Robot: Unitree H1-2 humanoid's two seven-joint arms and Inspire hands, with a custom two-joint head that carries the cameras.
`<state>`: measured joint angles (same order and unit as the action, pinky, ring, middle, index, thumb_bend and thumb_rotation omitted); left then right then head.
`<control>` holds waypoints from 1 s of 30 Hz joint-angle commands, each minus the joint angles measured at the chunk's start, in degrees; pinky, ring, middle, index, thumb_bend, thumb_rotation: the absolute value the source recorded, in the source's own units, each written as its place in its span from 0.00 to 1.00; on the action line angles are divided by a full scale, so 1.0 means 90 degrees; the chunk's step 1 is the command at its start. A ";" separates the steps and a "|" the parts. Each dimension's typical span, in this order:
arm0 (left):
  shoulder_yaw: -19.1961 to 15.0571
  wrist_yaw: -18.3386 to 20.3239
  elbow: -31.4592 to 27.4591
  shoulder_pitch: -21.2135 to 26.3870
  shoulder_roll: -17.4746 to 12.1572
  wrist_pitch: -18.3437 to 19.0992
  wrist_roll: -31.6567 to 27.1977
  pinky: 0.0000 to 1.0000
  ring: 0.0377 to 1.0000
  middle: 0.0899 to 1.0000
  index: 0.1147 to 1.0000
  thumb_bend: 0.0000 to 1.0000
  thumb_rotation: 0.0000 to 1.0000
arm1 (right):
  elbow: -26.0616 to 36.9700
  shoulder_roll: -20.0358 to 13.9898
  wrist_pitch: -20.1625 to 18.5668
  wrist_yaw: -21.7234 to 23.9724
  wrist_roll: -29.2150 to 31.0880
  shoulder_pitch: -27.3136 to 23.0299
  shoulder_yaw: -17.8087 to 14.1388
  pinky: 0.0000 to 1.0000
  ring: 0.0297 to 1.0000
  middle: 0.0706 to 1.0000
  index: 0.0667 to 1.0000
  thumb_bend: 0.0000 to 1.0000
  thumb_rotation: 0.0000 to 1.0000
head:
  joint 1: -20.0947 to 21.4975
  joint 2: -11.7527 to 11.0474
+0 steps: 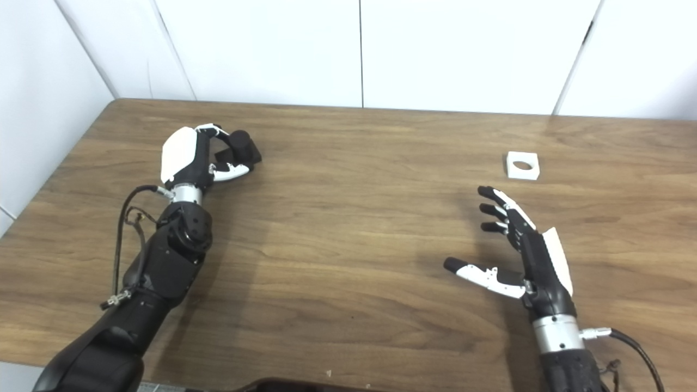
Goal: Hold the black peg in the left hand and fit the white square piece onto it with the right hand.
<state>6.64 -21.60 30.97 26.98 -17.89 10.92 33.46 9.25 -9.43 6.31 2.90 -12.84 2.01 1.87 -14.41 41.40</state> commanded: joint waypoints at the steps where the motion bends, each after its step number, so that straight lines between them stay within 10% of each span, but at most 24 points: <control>1: 0.0041 0.0080 0.0110 0.0091 -0.0124 0.0132 0.0044 0.80 0.86 0.81 0.42 0.51 0.08 | 0.0212 -0.0017 0.0047 -0.0040 0.0024 -0.0130 -0.0041 0.72 0.82 0.90 0.83 0.80 0.27 | 0.0000 0.0005; 30: 0.0771 0.3255 -0.1083 -0.0372 -0.0780 -0.1401 -0.1399 0.85 0.94 0.89 0.43 0.52 0.08 | 0.0195 -0.0048 0.0110 -0.0038 -0.0067 -0.0240 0.0026 0.69 0.82 0.89 0.83 0.79 0.26 | 0.0062 0.0033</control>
<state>12.24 4.41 21.63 24.46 -24.92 -1.39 21.29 9.36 -9.50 5.33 2.94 -13.12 1.87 2.06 -13.80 41.66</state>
